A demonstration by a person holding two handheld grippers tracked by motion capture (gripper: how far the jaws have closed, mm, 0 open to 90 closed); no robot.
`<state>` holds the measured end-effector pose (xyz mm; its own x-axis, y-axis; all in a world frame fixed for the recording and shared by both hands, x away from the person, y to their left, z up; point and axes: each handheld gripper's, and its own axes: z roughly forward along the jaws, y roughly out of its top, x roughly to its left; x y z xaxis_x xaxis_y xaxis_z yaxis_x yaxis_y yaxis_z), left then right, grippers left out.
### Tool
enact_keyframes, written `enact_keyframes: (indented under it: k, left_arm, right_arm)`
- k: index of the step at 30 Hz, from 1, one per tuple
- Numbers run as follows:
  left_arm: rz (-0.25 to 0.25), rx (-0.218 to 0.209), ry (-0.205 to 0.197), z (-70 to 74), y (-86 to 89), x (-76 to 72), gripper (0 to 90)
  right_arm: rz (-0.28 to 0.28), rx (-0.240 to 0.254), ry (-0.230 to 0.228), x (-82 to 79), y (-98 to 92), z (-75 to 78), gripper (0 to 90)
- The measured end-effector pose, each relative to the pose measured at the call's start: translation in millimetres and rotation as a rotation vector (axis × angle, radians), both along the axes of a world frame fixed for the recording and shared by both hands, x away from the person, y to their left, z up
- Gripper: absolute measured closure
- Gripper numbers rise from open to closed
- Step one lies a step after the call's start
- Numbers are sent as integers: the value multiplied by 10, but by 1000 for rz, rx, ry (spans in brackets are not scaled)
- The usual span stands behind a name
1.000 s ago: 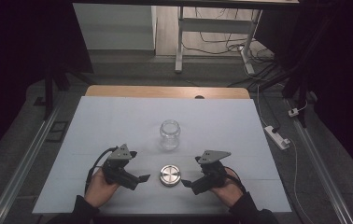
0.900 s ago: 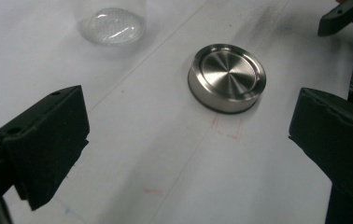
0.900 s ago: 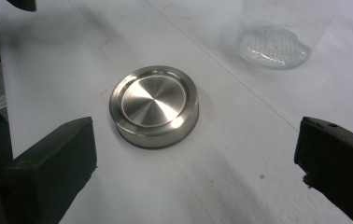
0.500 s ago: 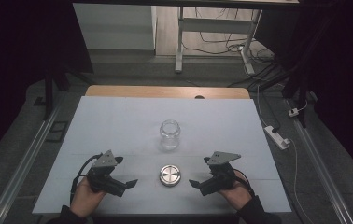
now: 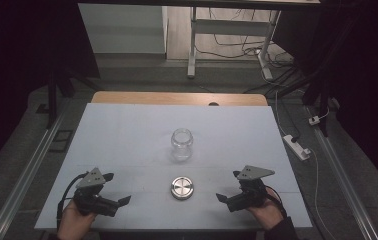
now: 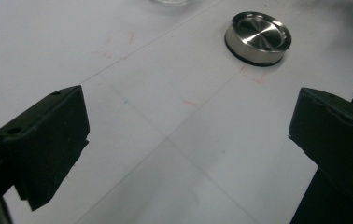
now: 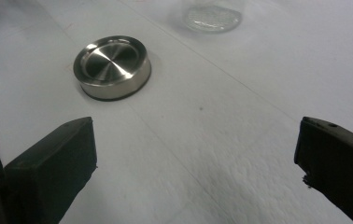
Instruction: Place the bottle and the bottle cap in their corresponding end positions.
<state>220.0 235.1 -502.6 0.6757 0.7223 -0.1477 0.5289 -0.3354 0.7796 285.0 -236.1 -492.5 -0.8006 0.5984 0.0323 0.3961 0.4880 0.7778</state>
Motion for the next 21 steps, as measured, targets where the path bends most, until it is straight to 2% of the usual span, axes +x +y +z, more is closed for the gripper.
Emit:
enact_keyframes:
  k: [5, 10, 21]
  left_arm:
    - [42, -12, 6, -19, 147, -109, 0]
    - [78, -7, 20, -60, 262, -205, 0]
    - [128, 22, 42, -138, 380, -354, 0]
  right_arm:
    - [-42, 0, -4, -43, -144, -1, 0]
    - [-88, -5, -5, -87, -294, -11, 0]
    - [-188, -2, 2, -187, -627, -27, 0]
